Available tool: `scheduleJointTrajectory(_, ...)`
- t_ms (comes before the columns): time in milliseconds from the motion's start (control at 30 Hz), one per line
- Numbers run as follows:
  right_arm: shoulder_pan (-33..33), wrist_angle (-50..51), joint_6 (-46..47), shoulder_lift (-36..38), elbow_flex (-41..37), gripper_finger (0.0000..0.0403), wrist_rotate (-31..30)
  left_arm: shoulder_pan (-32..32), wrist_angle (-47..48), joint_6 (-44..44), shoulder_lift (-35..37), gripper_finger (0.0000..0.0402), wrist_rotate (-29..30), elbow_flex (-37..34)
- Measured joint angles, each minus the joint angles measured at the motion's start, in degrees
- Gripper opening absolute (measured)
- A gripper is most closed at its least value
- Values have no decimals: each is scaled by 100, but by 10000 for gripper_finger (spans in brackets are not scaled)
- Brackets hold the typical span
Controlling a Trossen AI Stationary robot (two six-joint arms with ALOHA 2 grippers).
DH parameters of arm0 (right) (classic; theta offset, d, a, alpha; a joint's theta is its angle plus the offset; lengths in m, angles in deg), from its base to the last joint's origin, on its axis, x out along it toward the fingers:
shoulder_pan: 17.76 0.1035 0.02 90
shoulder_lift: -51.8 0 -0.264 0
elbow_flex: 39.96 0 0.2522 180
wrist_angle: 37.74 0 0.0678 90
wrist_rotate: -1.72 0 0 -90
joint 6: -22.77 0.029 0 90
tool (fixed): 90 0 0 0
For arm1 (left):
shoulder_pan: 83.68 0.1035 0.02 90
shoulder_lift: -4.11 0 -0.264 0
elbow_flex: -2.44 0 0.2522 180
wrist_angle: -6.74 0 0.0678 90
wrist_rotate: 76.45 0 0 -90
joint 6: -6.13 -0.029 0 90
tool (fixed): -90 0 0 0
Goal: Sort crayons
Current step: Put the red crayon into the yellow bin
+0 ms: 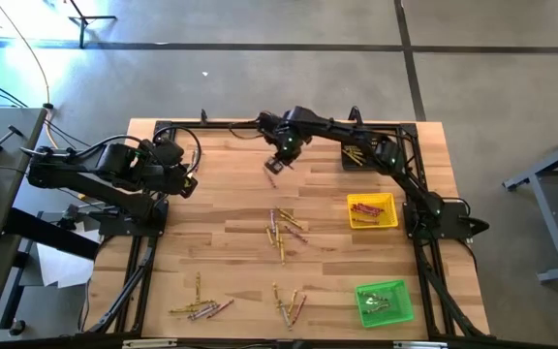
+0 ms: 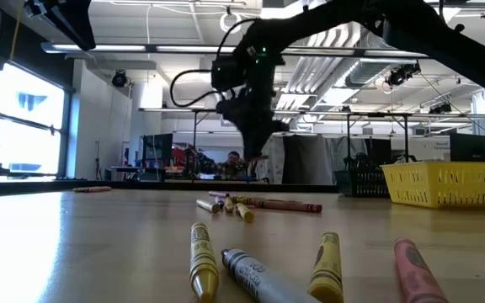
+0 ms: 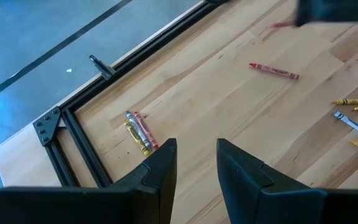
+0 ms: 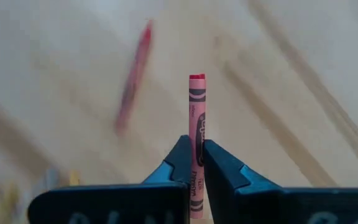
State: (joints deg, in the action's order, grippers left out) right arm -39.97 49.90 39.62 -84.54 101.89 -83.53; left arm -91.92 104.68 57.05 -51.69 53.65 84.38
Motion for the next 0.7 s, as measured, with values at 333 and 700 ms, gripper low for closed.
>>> scheduleJointTrajectory(333, 555, 1508, -1118, 1148, -602, 13, 197, 1, 48, 155, 3, 99, -132, 2)
scheduleJointTrajectory(700, 1177, -452, 540, 4486, -4848, 14, -68, -1, 43, 98, 0, 99, 73, 3)
